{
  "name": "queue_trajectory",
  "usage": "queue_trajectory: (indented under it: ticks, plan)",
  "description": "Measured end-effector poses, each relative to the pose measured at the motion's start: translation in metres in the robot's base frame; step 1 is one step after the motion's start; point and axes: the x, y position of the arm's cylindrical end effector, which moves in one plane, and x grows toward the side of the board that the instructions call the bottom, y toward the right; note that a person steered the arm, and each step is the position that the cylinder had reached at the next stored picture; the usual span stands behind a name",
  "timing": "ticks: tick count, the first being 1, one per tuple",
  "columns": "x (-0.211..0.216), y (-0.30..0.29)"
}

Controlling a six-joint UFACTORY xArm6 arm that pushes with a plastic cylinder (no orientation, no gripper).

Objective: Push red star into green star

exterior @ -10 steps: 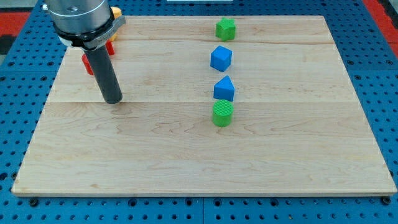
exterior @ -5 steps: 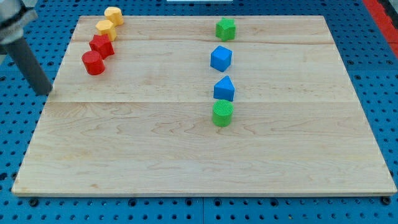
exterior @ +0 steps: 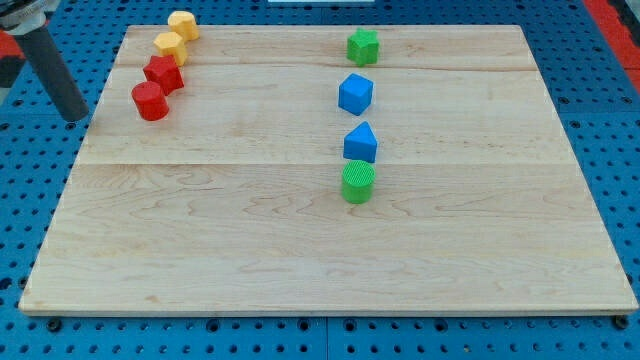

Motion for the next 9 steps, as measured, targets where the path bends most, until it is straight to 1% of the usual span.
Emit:
queue_trajectory:
  ticks: [4,5,6,7,8,9]
  plan:
    - [0.006,0.023]
    - [0.005,0.040]
    - [-0.002,0.043]
    - [-0.038,0.043]
    - [-0.062,0.051]
    - [-0.064,0.081]
